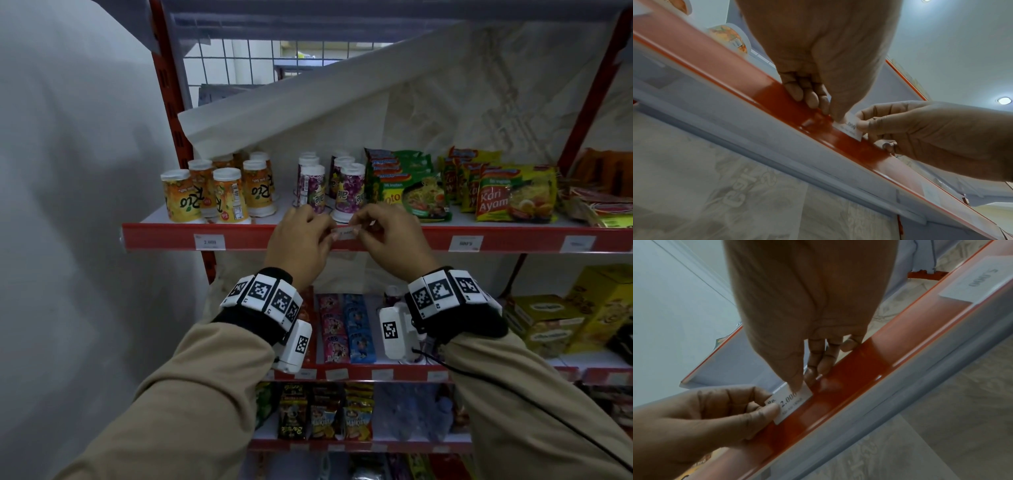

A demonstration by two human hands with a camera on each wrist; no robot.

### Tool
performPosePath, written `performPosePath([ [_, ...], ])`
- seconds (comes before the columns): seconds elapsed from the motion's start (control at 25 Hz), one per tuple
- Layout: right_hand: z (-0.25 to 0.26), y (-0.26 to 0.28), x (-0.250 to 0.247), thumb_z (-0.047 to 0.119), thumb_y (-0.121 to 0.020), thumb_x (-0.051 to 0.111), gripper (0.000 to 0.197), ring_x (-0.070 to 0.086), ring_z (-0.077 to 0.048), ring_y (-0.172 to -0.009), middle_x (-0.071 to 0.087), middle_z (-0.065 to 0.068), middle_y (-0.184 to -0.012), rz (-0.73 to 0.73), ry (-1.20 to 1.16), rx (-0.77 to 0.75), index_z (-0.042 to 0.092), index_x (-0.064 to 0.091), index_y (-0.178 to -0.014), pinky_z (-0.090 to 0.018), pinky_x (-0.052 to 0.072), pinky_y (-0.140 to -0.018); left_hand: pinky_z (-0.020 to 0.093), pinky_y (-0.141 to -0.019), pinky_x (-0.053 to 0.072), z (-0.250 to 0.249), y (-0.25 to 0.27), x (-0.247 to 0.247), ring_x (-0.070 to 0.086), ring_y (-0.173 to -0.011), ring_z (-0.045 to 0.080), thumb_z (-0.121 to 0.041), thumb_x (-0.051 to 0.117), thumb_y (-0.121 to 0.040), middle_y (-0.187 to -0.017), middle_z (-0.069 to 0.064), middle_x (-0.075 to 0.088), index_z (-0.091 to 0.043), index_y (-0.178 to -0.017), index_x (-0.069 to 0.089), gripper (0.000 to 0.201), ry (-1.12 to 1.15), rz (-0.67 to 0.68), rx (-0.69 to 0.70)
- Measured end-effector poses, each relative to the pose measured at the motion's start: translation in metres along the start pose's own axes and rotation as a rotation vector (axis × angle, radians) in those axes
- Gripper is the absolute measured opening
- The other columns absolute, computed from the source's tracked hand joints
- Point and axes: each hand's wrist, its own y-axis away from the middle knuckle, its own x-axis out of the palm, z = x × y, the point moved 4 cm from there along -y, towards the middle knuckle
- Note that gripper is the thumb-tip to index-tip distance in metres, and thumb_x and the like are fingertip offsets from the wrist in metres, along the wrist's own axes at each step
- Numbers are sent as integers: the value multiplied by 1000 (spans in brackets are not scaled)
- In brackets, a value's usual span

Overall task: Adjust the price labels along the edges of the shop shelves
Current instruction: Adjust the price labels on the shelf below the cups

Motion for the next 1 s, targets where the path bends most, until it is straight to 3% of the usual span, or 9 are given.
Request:
performPosePath([
  [0.12, 1, 1, -2, 22, -82, 65, 16, 48, -22, -92, 54, 4, -88, 37, 83, -47, 21, 62, -97, -46, 44, -82, 32, -73, 34, 1, -1, 0, 45, -92, 26, -31, 59, -92, -95, 9, 52, -10, -100, 66, 23, -8, 10, 1],
  [0.4, 1, 1, 3, 21, -87, 64, 11, 44, -28, -98, 54, -5, -95, 83, 180, -51, 18, 67, -97, -42, 41, -81, 33, -71, 36, -1, 3, -6, 45, -88, 25, -28, 60, -91, -92, 7, 53, -12, -95, 66, 18, 12, 3, 70],
  [0.84, 0, 2, 4, 24, -87, 65, 9, 44, -25, -98, 46, 5, -90, 78, 186, -40, 20, 68, -94, -37, 36, -80, 32, -72, 35, 2, -1, -5, 45, -92, 25, -35, 57, -93, -93, 7, 53, -11, -98, 70, 28, -27, 53, 30],
  [1.0, -2, 5, 3, 22, -85, 67, 7, 45, -23, -96, 47, 6, -87, 29, 115, -20, 21, 67, -91, -39, 39, -82, 37, -69, 42, 2, 5, -9, 48, -88, 27, -28, 61, -91, -89, 8, 56, -11, -95, 68, 20, 13, -11, 78],
])
